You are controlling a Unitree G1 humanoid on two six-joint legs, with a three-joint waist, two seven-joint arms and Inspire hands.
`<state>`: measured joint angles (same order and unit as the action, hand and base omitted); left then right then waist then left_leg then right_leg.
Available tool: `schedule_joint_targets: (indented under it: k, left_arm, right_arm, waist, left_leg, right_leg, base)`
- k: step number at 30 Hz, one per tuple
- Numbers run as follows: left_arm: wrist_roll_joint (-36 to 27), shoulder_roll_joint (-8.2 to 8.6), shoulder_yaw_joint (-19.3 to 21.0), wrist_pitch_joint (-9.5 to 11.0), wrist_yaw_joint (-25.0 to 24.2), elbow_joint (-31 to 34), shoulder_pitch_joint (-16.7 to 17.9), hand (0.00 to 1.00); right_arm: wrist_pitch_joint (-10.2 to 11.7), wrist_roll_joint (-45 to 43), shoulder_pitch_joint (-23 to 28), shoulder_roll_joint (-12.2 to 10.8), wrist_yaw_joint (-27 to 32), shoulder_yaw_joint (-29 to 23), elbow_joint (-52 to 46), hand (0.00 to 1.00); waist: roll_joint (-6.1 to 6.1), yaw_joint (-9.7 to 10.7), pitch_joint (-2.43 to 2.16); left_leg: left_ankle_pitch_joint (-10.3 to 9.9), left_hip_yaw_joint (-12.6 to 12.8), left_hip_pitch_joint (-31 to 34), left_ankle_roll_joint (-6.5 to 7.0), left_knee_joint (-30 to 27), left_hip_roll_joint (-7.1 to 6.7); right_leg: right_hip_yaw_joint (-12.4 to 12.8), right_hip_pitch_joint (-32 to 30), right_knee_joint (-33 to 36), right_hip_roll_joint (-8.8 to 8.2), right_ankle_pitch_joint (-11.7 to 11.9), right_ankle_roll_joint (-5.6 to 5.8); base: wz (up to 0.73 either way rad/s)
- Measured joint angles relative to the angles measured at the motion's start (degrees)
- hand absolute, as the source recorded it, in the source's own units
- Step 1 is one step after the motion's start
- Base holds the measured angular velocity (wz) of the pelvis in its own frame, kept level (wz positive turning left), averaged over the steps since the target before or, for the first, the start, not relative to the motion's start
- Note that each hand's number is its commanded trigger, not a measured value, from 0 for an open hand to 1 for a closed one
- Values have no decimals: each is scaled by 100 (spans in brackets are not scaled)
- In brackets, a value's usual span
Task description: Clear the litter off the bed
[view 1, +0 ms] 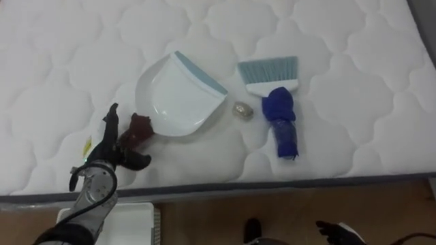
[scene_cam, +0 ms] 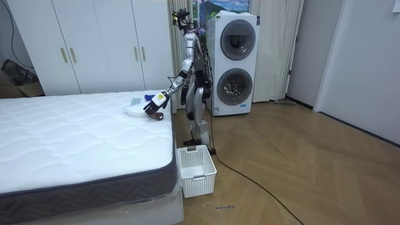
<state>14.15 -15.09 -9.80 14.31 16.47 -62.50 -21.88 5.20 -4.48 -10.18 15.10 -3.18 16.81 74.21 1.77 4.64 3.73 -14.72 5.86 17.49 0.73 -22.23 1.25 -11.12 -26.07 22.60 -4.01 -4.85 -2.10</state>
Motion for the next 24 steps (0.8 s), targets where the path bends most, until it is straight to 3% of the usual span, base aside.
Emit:
schedule_joint_targets:
  k: [5,16,24]
  left_arm:
    - [0,6,0,-72,-345,-62,-76,0]
    - [-18,2,9,-164,-426,-78,-203,0]
    - [19,1,4,-420,-414,-450,-648,0]
  right_arm:
    - [-2,146,-21,-7,8,-3,-6,0]
    - [-14,248,-100,-28,120,-4,-53,0]
    - [-35,379,-110,-27,163,-7,-82,0]
  waist:
    - [-5,37,11]
    - [-1,132,14]
    - [34,185,32]
  left_leg:
    - [-7,15,174,0,-100,2]
    - [-27,17,583,-2,-362,13]
    - [-81,16,767,38,-533,35]
  right_leg:
    - [7,-136,86,-14,11,-27]
    - [16,-478,229,-35,51,-72]
    - [26,-572,227,-23,100,-52]
  base:
    - [-1]
    - [0]
    - [0]
